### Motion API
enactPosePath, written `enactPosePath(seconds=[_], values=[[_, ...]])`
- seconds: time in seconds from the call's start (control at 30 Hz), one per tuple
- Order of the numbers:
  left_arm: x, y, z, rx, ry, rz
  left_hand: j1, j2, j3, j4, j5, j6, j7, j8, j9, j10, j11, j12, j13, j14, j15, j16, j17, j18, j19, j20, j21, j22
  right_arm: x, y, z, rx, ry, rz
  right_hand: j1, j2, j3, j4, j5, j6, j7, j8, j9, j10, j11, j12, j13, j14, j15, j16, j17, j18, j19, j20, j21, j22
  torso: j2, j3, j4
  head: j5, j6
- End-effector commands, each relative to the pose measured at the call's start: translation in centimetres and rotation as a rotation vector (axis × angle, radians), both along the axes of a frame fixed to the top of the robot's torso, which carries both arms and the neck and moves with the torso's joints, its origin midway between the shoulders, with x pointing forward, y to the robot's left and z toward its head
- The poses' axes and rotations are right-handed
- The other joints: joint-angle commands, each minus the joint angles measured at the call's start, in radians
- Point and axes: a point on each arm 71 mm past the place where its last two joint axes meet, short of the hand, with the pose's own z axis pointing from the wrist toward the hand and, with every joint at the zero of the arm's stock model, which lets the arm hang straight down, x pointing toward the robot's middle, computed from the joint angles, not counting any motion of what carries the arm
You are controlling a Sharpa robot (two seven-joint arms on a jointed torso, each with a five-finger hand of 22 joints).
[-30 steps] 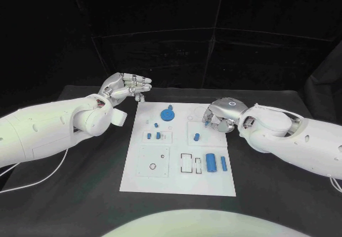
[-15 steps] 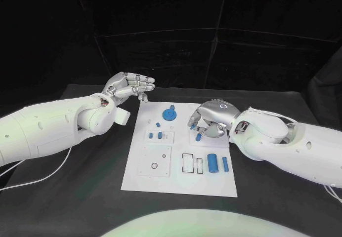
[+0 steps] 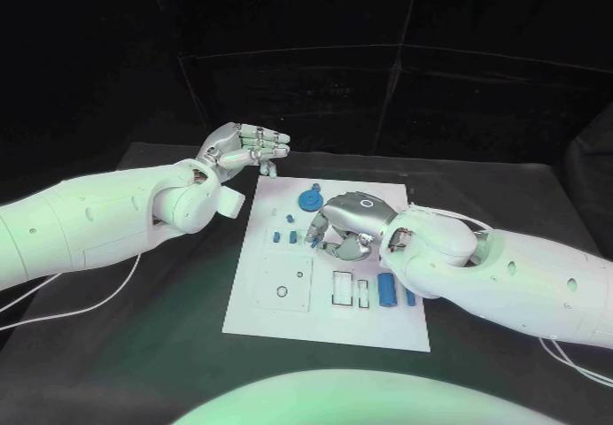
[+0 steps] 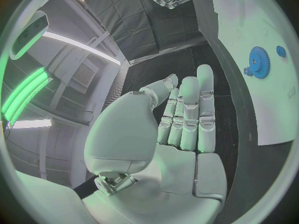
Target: Assemble the parts on the task board
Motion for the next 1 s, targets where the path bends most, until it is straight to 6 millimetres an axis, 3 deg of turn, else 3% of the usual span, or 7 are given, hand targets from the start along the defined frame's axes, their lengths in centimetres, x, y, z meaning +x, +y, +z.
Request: enactPosePath(seconds=[0.03,0.47,1.0], values=[[0.1,-0.3,0.2,-0.014,-0.012,-0.01,0.001,0.004,0.0,-0.006,0.005,-0.002,0.006,-0.004,-0.002,-0.008,-0.001,0.004,-0.001,-0.007,-0.001,-0.006,-0.001,0.012,-0.008,-0.001,-0.005,-0.001,-0.3,0.6,-1.0,-0.028,0.043,0.032,-0.007,0.002,0.003,-0.004,0.004,0.004,0.004,-0.004,0.001,-0.004,0.004,-0.005,-0.002,0.028,-0.004,0.003,0.0,-0.021,0.008,0.002,0.007,0.001,0.001,0.0018,-0.0011,0.008,-0.004],[0.1,-0.6,0.2,-0.017,-0.008,-0.02,0.001,0.004,0.0,-0.006,0.005,-0.002,0.006,-0.004,-0.002,-0.008,-0.001,0.004,-0.001,-0.007,-0.001,-0.006,-0.001,0.012,-0.008,-0.001,-0.005,-0.001,-1.1,2.3,-2.5,-0.042,0.085,0.07,-0.008,0.004,0.005,-0.005,0.005,0.002,0.005,-0.006,0.001,-0.006,0.005,-0.007,-0.002,0.028,-0.004,0.005,0.001,-0.021,0.008,0.003,0.009,0.004,0.0,0.0024,-0.0012,0.022,-0.021],[0.1,-0.6,0.2,-0.018,-0.003,-0.027,0.0,0.005,0.0,-0.006,0.005,-0.002,0.006,-0.004,-0.002,-0.009,0.0,0.004,-0.001,-0.008,0.0,-0.007,-0.002,0.012,-0.01,-0.001,-0.006,-0.001,-1.6,3.4,-3.1,-0.07,0.108,0.096,-0.009,0.004,0.005,-0.005,0.005,0.001,0.005,-0.006,0.0,-0.006,0.006,-0.007,-0.002,0.028,-0.004,0.005,0.0,-0.021,0.008,0.003,0.009,0.003,0.0,0.0019,-0.0015,0.027,-0.029]])
